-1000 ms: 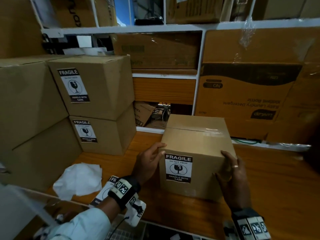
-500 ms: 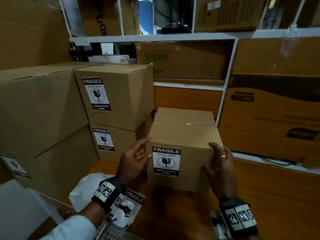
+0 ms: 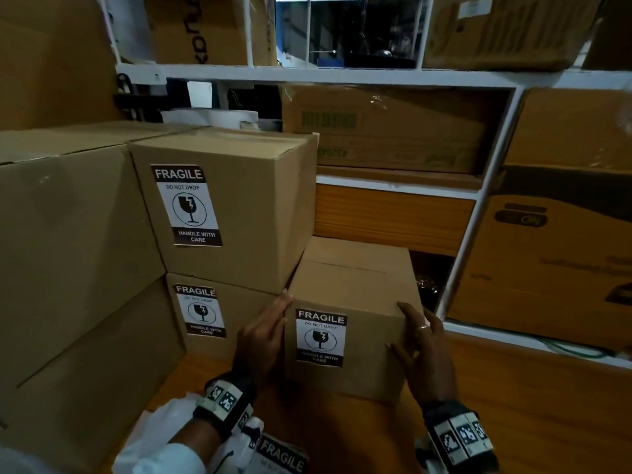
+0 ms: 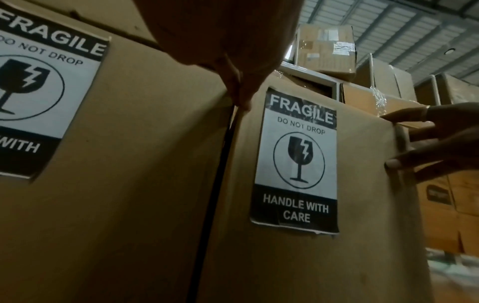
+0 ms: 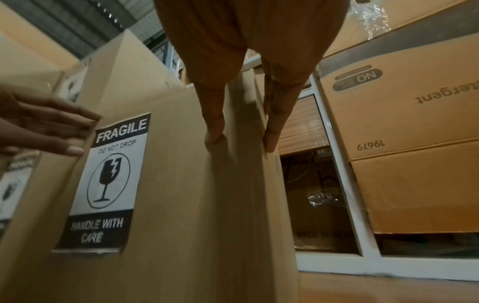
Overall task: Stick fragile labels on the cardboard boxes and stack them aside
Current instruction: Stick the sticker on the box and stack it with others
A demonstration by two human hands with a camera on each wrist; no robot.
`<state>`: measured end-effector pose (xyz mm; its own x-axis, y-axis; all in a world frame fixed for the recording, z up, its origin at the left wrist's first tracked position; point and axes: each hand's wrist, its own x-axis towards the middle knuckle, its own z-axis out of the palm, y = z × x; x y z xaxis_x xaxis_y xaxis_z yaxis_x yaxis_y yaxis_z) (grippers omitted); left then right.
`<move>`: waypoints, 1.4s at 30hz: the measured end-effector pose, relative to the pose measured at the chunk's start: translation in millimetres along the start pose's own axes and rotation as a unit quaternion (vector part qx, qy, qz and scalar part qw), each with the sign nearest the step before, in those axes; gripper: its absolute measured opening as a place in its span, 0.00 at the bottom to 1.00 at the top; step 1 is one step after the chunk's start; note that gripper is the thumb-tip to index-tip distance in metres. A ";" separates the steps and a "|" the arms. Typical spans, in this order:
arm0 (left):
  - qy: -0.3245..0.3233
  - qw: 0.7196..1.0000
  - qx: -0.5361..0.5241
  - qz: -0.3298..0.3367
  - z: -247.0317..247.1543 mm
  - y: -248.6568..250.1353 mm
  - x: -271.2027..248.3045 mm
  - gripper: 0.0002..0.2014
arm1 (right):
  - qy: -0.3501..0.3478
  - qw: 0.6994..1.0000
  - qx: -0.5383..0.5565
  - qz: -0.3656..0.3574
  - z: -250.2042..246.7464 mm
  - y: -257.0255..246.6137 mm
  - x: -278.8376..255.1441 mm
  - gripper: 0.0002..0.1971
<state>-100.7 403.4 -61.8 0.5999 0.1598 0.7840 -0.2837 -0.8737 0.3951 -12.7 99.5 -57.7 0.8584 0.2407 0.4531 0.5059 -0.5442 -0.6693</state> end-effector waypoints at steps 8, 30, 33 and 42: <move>0.024 0.997 0.073 0.017 9.9 -23.4 1.2 0.20 | 0.011 1.000 -0.028 0.004 9.5 0.4 1.9 0.40; -0.279 0.944 -0.169 -0.047 -0.9 162.8 -54.2 0.18 | -0.063 0.993 0.071 0.065 -108.0 0.3 -151.6 0.07; -0.324 0.924 -0.191 -0.069 17.2 211.3 -83.8 0.17 | -0.018 0.993 0.077 0.093 -143.1 15.5 -200.5 0.05; -0.435 0.849 -0.294 -0.052 75.5 338.6 -145.2 0.16 | 0.112 0.968 0.062 0.215 -258.4 57.8 -336.1 0.03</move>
<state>-227.4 49.7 -78.0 0.8980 -0.4012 0.1807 -0.3661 -0.4533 0.8127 -294.1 -220.5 -96.5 0.9590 -0.1750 0.2231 0.1233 -0.4512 -0.8839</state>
